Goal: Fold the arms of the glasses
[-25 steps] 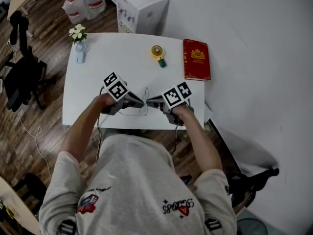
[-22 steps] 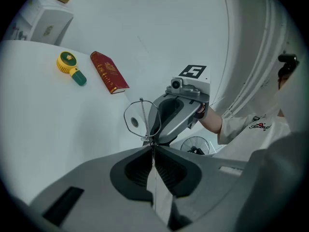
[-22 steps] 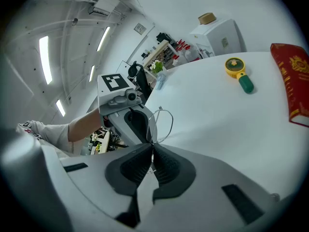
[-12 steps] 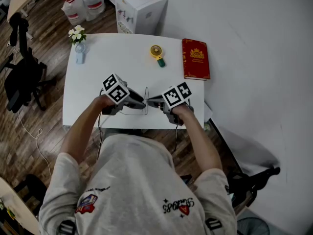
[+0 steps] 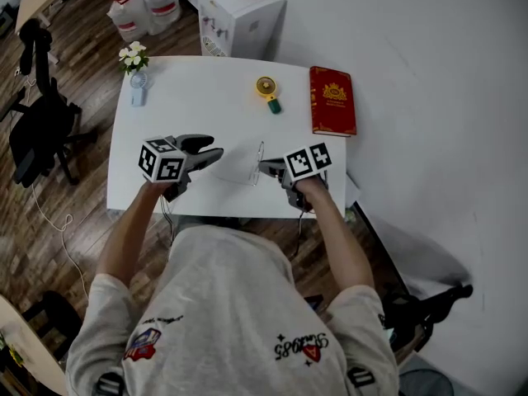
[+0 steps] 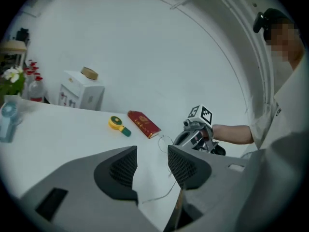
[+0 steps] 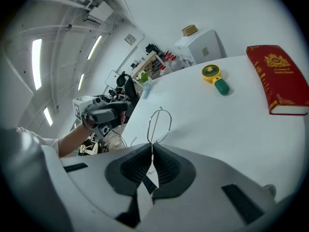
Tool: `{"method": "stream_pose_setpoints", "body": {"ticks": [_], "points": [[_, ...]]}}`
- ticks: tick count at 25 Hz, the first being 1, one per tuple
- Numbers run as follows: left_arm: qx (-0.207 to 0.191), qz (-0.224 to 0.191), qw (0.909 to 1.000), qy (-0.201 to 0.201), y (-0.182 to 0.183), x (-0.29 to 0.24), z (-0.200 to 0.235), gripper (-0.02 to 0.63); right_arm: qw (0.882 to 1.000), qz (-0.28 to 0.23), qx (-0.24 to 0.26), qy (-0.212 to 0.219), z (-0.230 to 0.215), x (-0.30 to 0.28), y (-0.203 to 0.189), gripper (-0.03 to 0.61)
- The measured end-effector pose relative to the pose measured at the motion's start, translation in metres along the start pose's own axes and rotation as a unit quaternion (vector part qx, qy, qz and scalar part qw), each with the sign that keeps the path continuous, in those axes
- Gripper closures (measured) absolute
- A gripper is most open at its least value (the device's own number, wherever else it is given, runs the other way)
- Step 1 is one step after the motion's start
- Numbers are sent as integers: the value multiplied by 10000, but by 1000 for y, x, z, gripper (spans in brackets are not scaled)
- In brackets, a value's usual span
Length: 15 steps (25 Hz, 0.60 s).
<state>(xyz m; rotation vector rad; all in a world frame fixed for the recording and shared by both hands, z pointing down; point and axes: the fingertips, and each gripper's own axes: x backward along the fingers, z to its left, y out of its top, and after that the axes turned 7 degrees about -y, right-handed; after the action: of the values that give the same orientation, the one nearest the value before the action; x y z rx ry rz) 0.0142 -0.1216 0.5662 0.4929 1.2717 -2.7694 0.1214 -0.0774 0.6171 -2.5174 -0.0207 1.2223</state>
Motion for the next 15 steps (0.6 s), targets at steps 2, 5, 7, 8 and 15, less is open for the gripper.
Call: {"method": "stream_pose_setpoints", "body": {"ticks": [2, 5, 7, 8, 15], "points": [[169, -355, 9986, 367, -6, 19, 8, 428, 9999, -129, -91, -54, -4, 2, 5, 561], [730, -952, 9897, 788, -20, 40, 21, 428, 9994, -279, -184, -103, -9, 2, 12, 561], [1293, -1463, 9745, 1104, -33, 54, 31, 430, 9990, -364, -237, -132, -10, 1, 16, 561], [1601, -1754, 9626, 1304, -40, 61, 37, 428, 9987, -415, -262, -137, -10, 1, 18, 561], [3188, -2922, 8926, 1272, -85, 56, 35, 431, 9967, -687, -422, 17, 2, -5, 31, 561]]}}
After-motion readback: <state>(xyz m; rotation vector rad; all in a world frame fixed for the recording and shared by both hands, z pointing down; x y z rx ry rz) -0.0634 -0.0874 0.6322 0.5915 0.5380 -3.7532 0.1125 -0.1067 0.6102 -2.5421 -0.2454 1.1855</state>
